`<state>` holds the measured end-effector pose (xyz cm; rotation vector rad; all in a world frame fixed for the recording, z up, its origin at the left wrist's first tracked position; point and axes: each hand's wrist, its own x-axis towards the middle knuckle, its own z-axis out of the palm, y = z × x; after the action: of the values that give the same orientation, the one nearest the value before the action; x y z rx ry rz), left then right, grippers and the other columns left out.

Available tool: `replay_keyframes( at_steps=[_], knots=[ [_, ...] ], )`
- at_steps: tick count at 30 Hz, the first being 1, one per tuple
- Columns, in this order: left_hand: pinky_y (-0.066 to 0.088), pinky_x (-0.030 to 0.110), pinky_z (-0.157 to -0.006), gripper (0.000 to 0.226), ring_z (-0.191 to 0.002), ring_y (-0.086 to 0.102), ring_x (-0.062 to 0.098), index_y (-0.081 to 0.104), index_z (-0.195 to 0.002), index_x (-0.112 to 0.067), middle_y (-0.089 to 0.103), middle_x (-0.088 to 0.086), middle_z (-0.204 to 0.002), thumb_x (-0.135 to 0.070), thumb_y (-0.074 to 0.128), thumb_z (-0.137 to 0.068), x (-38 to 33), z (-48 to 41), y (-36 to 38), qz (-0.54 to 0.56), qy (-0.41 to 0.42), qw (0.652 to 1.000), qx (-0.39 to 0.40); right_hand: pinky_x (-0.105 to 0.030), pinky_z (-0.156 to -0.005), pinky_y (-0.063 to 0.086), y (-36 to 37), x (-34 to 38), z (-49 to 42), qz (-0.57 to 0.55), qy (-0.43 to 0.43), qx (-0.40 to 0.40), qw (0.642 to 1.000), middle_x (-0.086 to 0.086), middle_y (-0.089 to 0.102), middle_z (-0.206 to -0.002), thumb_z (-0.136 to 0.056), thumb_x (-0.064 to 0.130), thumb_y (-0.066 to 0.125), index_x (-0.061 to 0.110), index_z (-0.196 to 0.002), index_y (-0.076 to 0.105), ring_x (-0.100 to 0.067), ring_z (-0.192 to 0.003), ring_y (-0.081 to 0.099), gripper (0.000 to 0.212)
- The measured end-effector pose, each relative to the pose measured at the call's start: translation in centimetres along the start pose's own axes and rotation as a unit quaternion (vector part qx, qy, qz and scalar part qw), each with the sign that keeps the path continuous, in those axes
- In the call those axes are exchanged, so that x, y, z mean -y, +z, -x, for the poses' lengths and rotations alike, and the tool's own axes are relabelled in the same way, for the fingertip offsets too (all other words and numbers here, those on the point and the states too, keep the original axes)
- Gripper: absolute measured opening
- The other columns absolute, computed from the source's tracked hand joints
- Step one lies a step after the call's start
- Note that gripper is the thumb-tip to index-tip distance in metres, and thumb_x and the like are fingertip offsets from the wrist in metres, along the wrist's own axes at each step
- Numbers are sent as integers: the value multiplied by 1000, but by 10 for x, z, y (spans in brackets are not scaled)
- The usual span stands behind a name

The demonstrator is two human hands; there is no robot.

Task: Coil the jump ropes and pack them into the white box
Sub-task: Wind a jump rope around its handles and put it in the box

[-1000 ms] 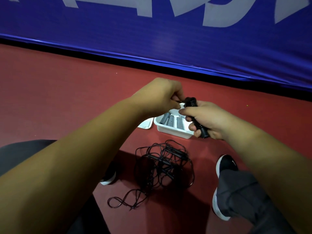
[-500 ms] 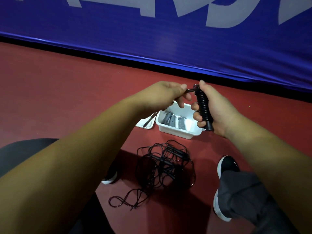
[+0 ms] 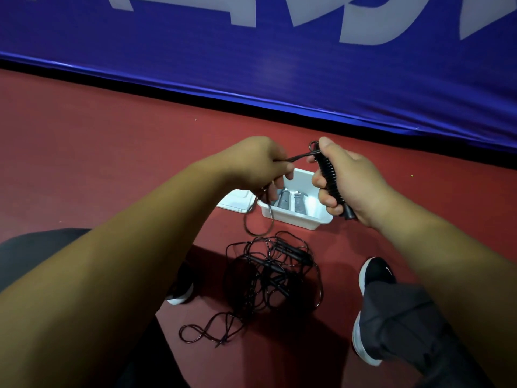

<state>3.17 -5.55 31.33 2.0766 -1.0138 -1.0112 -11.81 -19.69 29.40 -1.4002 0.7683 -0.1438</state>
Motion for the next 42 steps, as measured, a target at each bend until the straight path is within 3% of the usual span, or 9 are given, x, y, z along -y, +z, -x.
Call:
replay_keyframes(
  at_steps=[3, 7, 11, 15, 18, 22, 33, 36, 42],
  knots=[
    [56, 26, -60, 32, -70, 71, 19, 65, -104, -1, 70, 11, -87, -27, 48, -113, 0, 1, -5, 171, 37, 984, 12, -25, -51, 28, -8, 2, -3, 12, 0, -26, 1000, -2, 53, -66, -106, 59, 52, 17, -109, 64, -18, -44, 40, 44],
    [40, 27, -60, 34, -58, 39, 11, 68, -109, -7, 58, -1, -79, -31, 44, -114, 3, -6, -6, 312, 57, 948, 29, -25, -50, 29, -8, -1, -5, 27, -5, -36, 999, -2, 54, -69, -106, 59, 52, 21, -105, 60, -19, -45, 41, 39],
    [39, 23, -64, 22, -68, 46, 10, 73, -117, -10, 70, -2, -90, -16, 53, -109, 6, -2, -13, 181, 96, 977, 53, -24, -48, 30, -12, 8, -6, -1, 0, -34, 999, -1, 55, -66, -105, 60, 54, 14, -114, 62, -19, -44, 42, 47],
    [48, 19, -86, 18, -89, 67, 0, 81, -111, -26, 80, -11, -97, -18, 77, -95, 12, 0, -20, -6, 85, 996, 31, -23, -47, 26, -14, 12, 0, -12, 13, 23, 1000, -5, 54, -67, -104, 59, 56, 9, -110, 60, -19, -43, 39, 51],
    [41, 9, -63, 18, -64, 59, -11, 84, -100, -32, 71, -22, -70, -25, 87, -84, 13, -5, -16, -143, 76, 987, -7, -22, -46, 28, -9, 11, 6, -6, 28, 83, 996, -9, 54, -68, -104, 59, 55, 8, -104, 59, -18, -41, 37, 52],
    [38, 13, -59, 13, -60, 56, -12, 84, -99, -28, 66, -20, -67, -29, 84, -86, 11, -9, -7, -253, 92, 963, 7, -18, -41, 30, -4, 11, 13, -4, 63, 174, 983, -11, 50, -66, -105, 58, 50, 6, -99, 59, -15, -37, 34, 52],
    [51, 23, -72, 21, -73, 65, 2, 83, -96, -27, 73, -13, -74, -13, 71, -85, 2, -8, 2, -218, 163, 961, -47, -16, -37, 30, -7, 3, 22, 1, 207, 415, 886, -20, 58, -67, -96, 63, 48, -1, -111, 71, -13, -30, 36, 70],
    [55, 31, -78, 16, -79, 67, 2, 80, -90, -27, 75, -14, -80, -16, 74, -80, -7, -5, 3, -165, 171, 970, -56, -19, -38, 22, -4, 5, 24, 38, 233, 475, 848, -14, 65, -67, -102, 64, 34, 11, -115, 81, -10, -31, 37, 71],
    [57, 47, -90, 20, -98, 74, 14, 69, -85, -26, 77, -11, -89, -18, 84, -75, -15, -1, 9, -70, 188, 977, -77, -17, -37, 28, 0, -1, 21, 142, 256, 414, 862, -5, 39, -45, -96, 75, 42, 5, -79, 68, -13, -31, 29, 76]
  ],
)
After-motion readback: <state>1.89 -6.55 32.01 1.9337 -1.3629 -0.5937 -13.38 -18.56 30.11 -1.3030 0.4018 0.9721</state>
